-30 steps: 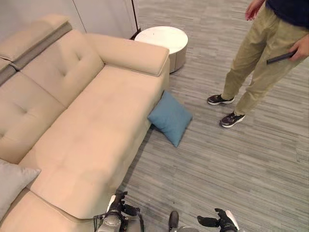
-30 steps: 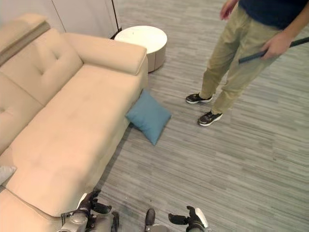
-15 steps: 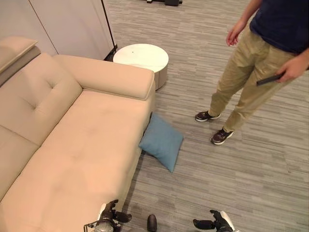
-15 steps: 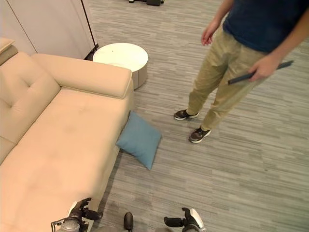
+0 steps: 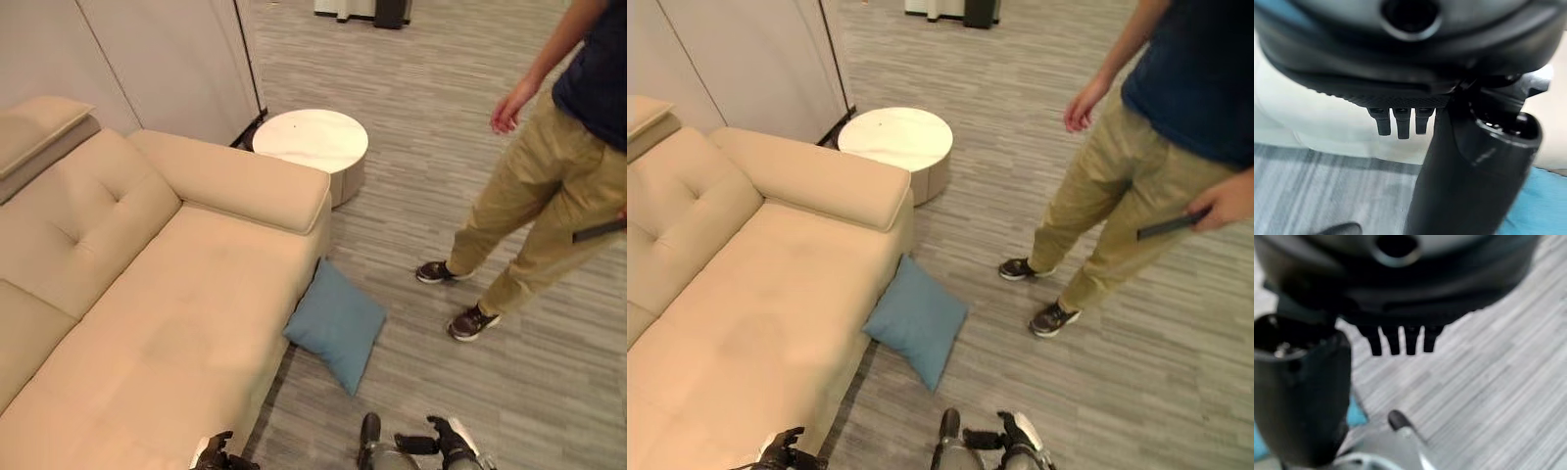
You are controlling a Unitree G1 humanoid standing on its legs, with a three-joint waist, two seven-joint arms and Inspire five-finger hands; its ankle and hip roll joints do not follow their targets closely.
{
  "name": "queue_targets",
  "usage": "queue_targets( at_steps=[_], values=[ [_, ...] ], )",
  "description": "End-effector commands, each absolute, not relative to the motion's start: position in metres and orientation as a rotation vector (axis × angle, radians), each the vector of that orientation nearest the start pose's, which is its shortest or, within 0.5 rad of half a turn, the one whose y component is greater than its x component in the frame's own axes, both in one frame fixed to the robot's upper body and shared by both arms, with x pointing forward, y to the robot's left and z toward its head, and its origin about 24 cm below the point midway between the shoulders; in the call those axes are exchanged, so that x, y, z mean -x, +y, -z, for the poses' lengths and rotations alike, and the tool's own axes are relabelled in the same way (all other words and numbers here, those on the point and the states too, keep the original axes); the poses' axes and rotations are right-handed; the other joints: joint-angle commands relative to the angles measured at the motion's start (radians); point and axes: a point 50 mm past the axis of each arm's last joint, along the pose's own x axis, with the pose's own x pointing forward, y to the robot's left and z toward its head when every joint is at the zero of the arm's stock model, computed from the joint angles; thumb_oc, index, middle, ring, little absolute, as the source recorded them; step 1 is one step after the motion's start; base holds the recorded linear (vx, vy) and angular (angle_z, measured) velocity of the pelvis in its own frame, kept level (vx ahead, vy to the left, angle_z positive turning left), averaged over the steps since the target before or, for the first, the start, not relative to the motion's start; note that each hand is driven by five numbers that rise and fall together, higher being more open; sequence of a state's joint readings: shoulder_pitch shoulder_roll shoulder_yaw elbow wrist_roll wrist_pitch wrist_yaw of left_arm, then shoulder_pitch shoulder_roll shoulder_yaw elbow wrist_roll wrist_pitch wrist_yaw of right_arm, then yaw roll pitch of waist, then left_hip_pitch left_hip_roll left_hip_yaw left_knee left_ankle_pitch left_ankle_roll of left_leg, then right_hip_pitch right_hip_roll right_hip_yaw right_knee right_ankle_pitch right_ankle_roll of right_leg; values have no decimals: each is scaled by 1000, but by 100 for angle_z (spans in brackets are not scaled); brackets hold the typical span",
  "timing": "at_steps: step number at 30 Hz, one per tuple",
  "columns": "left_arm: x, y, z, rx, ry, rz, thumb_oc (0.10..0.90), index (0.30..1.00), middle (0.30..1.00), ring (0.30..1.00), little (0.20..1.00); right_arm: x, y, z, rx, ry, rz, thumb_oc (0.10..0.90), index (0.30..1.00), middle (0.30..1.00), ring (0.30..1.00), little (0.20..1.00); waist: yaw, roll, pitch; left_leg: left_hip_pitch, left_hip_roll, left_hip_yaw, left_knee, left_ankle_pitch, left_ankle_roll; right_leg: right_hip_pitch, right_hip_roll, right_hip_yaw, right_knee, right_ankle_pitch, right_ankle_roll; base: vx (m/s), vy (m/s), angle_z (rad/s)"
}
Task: Pick up all the scattered cushions and arrange them neatly on the sofa.
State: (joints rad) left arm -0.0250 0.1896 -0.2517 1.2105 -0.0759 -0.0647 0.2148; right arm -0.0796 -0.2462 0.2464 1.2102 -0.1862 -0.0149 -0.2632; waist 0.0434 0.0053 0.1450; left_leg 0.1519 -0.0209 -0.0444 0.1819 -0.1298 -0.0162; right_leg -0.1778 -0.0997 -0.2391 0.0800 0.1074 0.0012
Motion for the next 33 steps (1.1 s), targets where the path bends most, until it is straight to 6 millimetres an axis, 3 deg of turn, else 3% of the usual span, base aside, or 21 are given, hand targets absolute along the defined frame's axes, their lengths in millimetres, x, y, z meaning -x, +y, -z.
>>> queue_targets(
  at_steps=[1, 5, 6, 9, 10, 11, 13, 15, 17, 21, 24, 26, 28, 30, 31, 33],
  values=[
    [-138, 191, 152, -330, 992, -62, 800, 900, 900, 900, 900, -163, -285, 119, 725, 971, 190, 800, 900, 900, 900, 900, 6, -7, 26, -192, 45, -43, 180, 74, -41, 109, -11, -8, -30, -126, 58, 124, -255, -14],
    [-144, 190, 149, -334, 958, -32, 800, 900, 900, 900, 900, -151, -277, 127, 683, 970, 195, 800, 900, 900, 900, 900, 22, -20, 40, -249, 57, -5, 264, 111, -37, 158, -9, -30, -59, -139, 40, 105, -177, 4],
    [-138, 187, 152, -325, 978, -28, 800, 900, 900, 900, 900, -149, -275, 129, 676, 991, 193, 800, 900, 900, 900, 900, 25, -22, 45, -269, 58, 11, 272, 100, -34, 167, -6, -26, -67, -145, 37, 89, -94, 26],
    [-145, 189, 149, -335, 966, -36, 800, 900, 900, 900, 900, -146, -280, 128, 693, 1006, 209, 800, 900, 900, 900, 900, 26, -30, 50, -294, 29, 28, 219, 51, -23, 189, 0, -28, -83, -153, 44, 122, -81, 17],
    [-139, 183, 153, -346, 983, -3, 800, 900, 900, 900, 900, -143, -282, 128, 709, 992, 213, 800, 900, 900, 900, 900, 32, -28, 51, -311, 1, 37, 136, 22, -18, 205, 0, -46, -108, -160, 60, 159, -49, -5],
    [-136, 182, 154, -346, 991, -9, 800, 900, 900, 900, 900, -138, -282, 130, 712, 1007, 217, 800, 900, 900, 900, 900, 31, -22, 50, -320, -3, 54, 84, 37, -20, 215, 7, -52, -117, -165, 66, 252, -62, 21],
    [-130, 181, 156, -357, 1013, -4, 800, 900, 900, 900, 900, -133, -280, 133, 705, 1034, 230, 800, 900, 900, 900, 900, 38, -2, 49, -379, -6, 128, -27, 142, -23, 260, 45, -65, -138, -189, 67, 238, 0, 51],
    [-122, 183, 159, -345, 1041, -19, 800, 900, 900, 900, 900, -127, -276, 136, 695, 1053, 222, 800, 900, 900, 900, 900, 41, 3, 40, -351, 5, 153, -64, 138, -14, 268, 57, -56, -127, -207, 68, 202, 67, 24],
    [-117, 185, 160, -342, 1059, -31, 800, 900, 900, 900, 900, -124, -273, 139, 700, 1063, 207, 800, 900, 900, 900, 900, 48, -1, 29, -329, -14, 120, -73, 129, -5, 269, 53, -51, -108, -214, 71, 195, 78, -34],
    [-114, 193, 160, -347, 1069, -56, 800, 900, 900, 900, 900, -121, -266, 142, 709, 1071, 170, 800, 900, 900, 900, 900, 58, -6, 7, -258, -17, 138, -123, 98, 30, 251, 14, -75, 20, -236, 100, 166, 113, -29],
    [-120, 199, 157, -359, 1043, -69, 800, 900, 900, 900, 900, -127, -261, 142, 715, 1057, 148, 800, 900, 900, 900, 900, 51, 10, 23, -222, -9, 134, -137, 88, 56, 158, -34, -81, 224, -203, 145, 54, 107, -19],
    [-124, 200, 155, -374, 1024, -64, 800, 900, 900, 900, 900, -130, -259, 141, 704, 1045, 153, 800, 900, 900, 900, 900, 36, 19, 36, -205, -9, 108, -154, 89, 65, 100, -41, -34, 288, -184, 158, 45, 36, 8],
    [-127, 203, 153, -383, 1010, -68, 800, 900, 900, 900, 900, -126, -263, 142, 694, 1076, 159, 800, 900, 900, 900, 900, 30, 19, 38, -194, -8, 91, -168, 87, 63, 90, -53, -12, 252, -189, 150, 55, -46, 53],
    [-135, 211, 150, -421, 991, -63, 800, 900, 900, 900, 900, -139, -267, 135, 666, 1004, 186, 800, 900, 900, 900, 900, 31, 9, 41, -185, -10, 59, -180, 86, 59, 97, -64, 22, 159, -184, 140, 58, -120, 50],
    [-132, 212, 151, -410, 1001, -69, 800, 900, 900, 900, 900, -132, -272, 137, 645, 1051, 181, 800, 900, 900, 900, 900, 27, 2, 38, -193, -13, 58, -174, 85, 56, 102, -59, 50, 123, -176, 147, 51, -89, 43],
    [-128, 210, 152, -421, 1011, -62, 800, 900, 900, 900, 900, -138, -262, 137, 660, 1006, 172, 800, 900, 900, 900, 900, 43, -11, 27, -192, -22, 49, -174, 80, 54, 136, -54, 57, 52, -165, 148, 40, -94, 41]
  ],
)
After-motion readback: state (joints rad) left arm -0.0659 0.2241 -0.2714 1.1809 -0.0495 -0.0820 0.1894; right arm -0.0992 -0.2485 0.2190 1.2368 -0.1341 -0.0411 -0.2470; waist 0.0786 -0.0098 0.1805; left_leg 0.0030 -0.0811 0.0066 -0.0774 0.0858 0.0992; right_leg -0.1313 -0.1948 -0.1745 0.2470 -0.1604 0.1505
